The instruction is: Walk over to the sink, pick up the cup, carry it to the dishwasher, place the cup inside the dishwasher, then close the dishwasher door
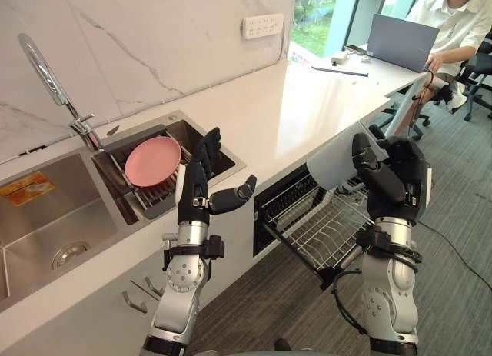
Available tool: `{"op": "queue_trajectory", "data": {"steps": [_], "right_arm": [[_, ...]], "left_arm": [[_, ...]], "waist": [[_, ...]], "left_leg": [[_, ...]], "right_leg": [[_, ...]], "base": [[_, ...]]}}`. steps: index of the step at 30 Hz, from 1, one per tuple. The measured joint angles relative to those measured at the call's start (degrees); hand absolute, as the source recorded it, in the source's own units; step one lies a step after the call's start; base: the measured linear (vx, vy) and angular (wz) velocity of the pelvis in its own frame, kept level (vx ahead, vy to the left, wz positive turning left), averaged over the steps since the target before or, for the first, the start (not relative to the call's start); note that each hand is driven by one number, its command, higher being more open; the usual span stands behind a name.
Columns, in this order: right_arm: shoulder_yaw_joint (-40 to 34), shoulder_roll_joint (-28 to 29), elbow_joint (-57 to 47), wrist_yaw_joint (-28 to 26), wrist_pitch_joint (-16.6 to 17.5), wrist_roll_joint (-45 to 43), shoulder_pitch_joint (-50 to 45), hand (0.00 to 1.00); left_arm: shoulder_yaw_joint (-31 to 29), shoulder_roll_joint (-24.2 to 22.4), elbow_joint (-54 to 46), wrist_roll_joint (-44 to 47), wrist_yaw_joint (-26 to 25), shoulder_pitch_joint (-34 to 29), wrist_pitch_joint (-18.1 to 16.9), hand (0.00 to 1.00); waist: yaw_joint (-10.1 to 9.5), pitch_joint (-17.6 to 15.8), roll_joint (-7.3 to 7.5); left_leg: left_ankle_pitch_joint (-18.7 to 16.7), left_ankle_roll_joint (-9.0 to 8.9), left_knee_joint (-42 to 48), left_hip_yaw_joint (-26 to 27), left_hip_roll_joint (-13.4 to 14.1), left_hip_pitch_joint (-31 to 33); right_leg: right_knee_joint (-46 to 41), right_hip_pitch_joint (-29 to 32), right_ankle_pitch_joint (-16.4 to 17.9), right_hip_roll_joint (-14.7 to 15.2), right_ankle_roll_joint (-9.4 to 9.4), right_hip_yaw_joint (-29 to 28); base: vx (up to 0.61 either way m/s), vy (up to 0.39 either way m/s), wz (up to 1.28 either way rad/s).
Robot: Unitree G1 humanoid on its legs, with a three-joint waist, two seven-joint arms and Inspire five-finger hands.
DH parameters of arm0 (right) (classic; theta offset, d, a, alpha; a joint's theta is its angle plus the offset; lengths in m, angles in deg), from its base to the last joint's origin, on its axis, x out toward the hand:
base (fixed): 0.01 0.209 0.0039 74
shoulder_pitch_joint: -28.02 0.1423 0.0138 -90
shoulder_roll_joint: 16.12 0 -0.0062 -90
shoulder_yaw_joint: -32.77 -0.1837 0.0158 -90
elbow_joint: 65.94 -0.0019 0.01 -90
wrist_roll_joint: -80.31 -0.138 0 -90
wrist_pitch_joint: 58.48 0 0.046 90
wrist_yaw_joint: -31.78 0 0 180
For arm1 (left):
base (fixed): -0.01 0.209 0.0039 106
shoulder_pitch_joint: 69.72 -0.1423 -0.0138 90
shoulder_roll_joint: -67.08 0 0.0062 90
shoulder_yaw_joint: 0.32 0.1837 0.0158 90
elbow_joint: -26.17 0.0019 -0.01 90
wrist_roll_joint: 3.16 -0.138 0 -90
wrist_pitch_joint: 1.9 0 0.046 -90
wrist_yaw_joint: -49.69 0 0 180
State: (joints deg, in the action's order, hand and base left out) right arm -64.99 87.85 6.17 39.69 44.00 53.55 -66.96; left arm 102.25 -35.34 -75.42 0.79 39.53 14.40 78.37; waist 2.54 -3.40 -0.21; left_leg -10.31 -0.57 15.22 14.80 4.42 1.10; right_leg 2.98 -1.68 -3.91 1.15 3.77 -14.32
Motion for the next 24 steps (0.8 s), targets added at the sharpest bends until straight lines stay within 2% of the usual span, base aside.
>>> {"op": "queue_trajectory", "data": {"steps": [8,15,16,24], "right_arm": [[-4.3,0.1,0.5,-0.5,-0.4,1.8,-7.2,0.3],[-6.0,1.4,0.8,-1.1,-0.7,4.7,-11.7,0.3],[-6.0,1.4,0.8,-1.1,-0.8,4.8,-12.0,0.3],[-6.6,2.4,3.1,-2.0,-1.2,8.9,-13.8,0.3]], "left_arm": [[2.1,0.4,0.3,5.8,6.7,-9.4,-0.1,0.9],[2.4,1.1,4.3,8.5,11.7,-17.0,0.0,0.9],[2.4,1.1,4.9,8.6,11.9,-17.6,0.0,0.9],[-1.0,2.1,12.7,10.7,15.8,-20.4,0.6,0.9]], "waist": [[0.06,0.0,0.03],[-0.08,0.1,0.3],[-0.08,0.1,0.37],[-0.53,1.0,1.26]], "left_leg": [[0.0,-0.07,-0.1,-0.1,0.0,1.0],[-0.1,-0.14,-0.3,0.1,0.4,1.0],[-0.1,-0.15,-0.3,0.1,0.4,0.9],[-0.6,-0.71,0.7,0.2,1.4,0.5]], "right_leg": [[0.0,0.9,0.2,0.2,0.29,0.2],[-0.1,0.9,0.5,0.1,0.62,0.2],[-0.1,0.9,0.8,0.1,0.96,0.3],[-2.0,1.1,2.0,0.2,0.22,3.9]], "base": [[0.0,0.0,0.0],[0.0,0.0,0.0],[0.0,0.0,0.0],[0.0,0.0,0.0]]}}
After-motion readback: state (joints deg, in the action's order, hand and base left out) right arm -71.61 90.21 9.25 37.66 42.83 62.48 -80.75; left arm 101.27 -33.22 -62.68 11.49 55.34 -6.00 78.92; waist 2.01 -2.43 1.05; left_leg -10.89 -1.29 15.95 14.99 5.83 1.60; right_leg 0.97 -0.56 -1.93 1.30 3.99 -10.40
